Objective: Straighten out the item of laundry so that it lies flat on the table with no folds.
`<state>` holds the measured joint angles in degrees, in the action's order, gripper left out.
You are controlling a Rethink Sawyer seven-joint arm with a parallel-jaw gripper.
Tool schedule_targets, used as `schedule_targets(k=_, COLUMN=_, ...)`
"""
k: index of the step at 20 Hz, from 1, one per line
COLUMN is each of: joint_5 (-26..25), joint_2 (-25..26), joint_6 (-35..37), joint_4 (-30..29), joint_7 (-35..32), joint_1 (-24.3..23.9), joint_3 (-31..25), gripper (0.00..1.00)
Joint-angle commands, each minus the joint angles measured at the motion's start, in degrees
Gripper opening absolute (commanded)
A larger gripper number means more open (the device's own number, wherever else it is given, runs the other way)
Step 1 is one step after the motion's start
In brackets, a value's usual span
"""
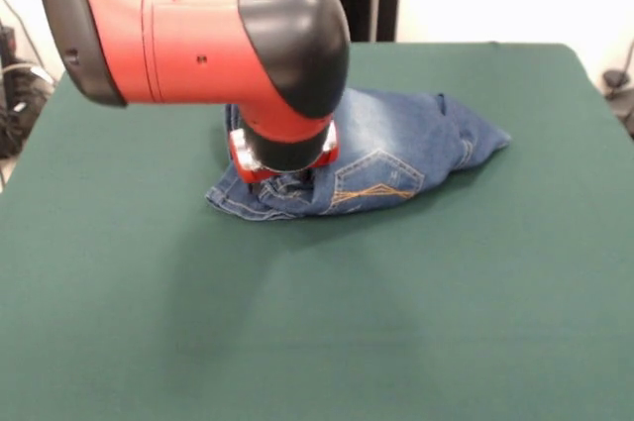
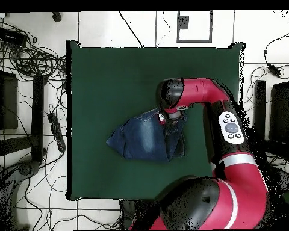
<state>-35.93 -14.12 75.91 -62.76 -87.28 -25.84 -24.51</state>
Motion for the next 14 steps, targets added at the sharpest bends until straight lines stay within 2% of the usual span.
schedule_targets(k=1, joint_5=-0.2, joint_2=7.7, joint_6=15.0, joint_4=9.1, joint_7=4.0, joint_1=7.2, joint_3=0.4, gripper=1.00)
schedule_targets(k=4, joint_5=-0.7, joint_2=10.4, joint_6=19.6, joint_4=15.0, joint_7=2.8, joint_1=8.8, joint_3=0.4, gripper=1.00)
schedule_targets(k=7, joint_5=0.1, joint_2=11.4, joint_6=22.0, joint_4=17.5, joint_7=2.3, joint_1=9.3, joint_3=0.0, gripper=1.00)
schedule_targets(k=10, joint_5=0.4, joint_2=12.0, joint_6=22.2, joint_4=18.6, joint_7=2.0, joint_1=9.4, joint_3=-0.1, gripper=1.00)
schedule_targets(k=14, joint_5=0.6, joint_2=12.9, joint_6=18.9, joint_4=18.4, joint_7=1.7, joint_1=9.0, joint_3=-0.3, gripper=1.00)
